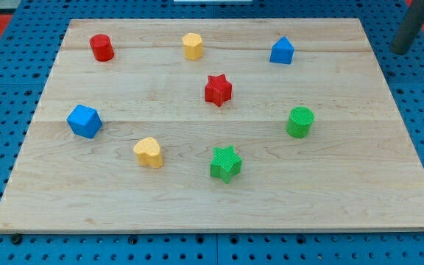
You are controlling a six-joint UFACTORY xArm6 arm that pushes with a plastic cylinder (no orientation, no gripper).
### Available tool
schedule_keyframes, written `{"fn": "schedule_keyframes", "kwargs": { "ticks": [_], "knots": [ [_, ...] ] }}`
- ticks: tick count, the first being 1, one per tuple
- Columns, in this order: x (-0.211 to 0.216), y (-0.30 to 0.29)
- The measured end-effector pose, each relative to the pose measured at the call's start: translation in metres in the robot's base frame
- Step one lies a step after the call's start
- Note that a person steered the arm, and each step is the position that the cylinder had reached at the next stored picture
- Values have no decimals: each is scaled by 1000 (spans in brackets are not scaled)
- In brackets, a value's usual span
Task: Move the red star closer to the yellow heart
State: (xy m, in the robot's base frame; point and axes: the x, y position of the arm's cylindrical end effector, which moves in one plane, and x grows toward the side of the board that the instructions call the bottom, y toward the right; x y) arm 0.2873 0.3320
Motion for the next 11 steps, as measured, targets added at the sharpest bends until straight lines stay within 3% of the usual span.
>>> {"fn": "schedule_keyframes", "kwargs": {
  "ticks": [3, 4, 5, 7, 9, 10, 11],
  "knots": [
    [22, -49],
    [64, -106],
    [64, -207],
    [85, -332],
    [87, -343],
    [111, -387],
    [116, -386]
  ]
}}
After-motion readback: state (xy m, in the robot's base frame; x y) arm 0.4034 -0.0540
